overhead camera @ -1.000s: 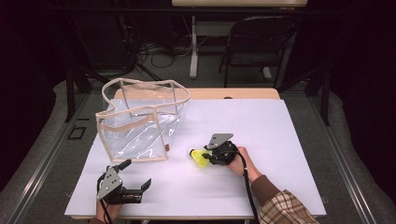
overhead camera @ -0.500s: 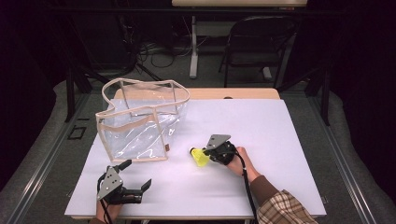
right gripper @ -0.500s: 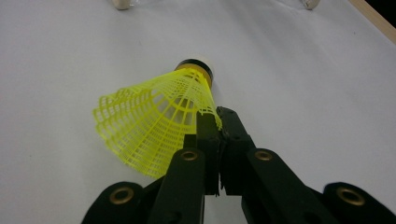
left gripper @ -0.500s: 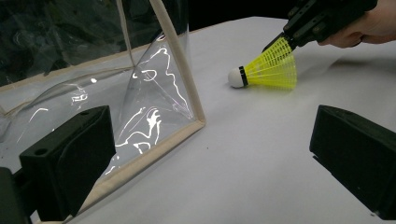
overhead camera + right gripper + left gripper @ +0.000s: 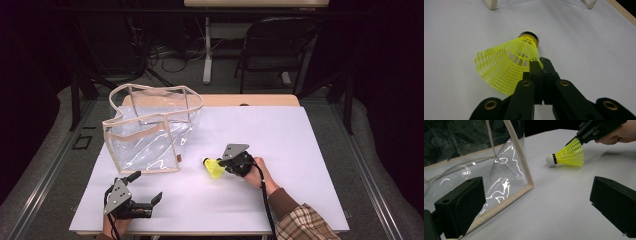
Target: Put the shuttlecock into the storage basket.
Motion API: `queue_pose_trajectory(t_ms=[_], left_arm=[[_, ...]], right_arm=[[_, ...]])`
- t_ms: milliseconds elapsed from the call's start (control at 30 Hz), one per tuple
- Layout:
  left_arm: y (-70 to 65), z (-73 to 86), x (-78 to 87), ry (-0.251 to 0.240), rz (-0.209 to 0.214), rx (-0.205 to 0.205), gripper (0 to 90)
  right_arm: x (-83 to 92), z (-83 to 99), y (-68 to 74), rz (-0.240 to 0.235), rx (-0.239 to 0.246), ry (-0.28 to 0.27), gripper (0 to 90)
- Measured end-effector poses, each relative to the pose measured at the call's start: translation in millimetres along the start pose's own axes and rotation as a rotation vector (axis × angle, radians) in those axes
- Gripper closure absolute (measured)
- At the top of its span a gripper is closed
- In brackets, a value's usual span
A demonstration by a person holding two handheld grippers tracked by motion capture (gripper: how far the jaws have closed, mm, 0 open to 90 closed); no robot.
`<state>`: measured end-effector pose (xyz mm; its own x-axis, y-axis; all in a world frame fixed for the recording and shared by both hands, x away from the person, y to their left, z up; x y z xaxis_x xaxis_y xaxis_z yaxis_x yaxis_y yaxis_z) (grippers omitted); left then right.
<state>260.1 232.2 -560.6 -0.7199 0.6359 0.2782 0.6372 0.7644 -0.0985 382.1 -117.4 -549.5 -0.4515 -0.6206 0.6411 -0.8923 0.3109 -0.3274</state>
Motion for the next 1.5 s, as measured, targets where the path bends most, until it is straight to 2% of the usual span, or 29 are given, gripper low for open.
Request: queue_pose_trajectory(t_ms=[500,867,1500], left_arm=[[-0.4,-0.2,0.7,-0.004,0.000,-0.001,0.1],[-0.1,-0.2,0.4,-0.004,-0.003,-0.001,0.1],[0.3,-0.6,0.5,-0.010,-0.007,-0.002,0.2]], right_arm=[[9.9,-3.1,-1.8,0.011,-0.002,-0.015,90.0],[22.2,-5.1,-9.6,0.024,-0.031,-0.037,90.0],[33.6,-15.1,-17.4,0.046,-0.053,-0.035,90.0]])
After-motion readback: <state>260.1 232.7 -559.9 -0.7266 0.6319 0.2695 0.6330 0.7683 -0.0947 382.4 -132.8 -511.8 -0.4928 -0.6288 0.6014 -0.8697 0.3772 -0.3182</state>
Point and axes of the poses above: each handheld gripper's, and its own axes: x roughly backward along the jaws, z roughly out of its underside, y roughly to its left, the point moved 1 cm from there along -x, roughly forward along the jaws, and after that the axes turned 10 degrees about x, right-handed, at the moved point
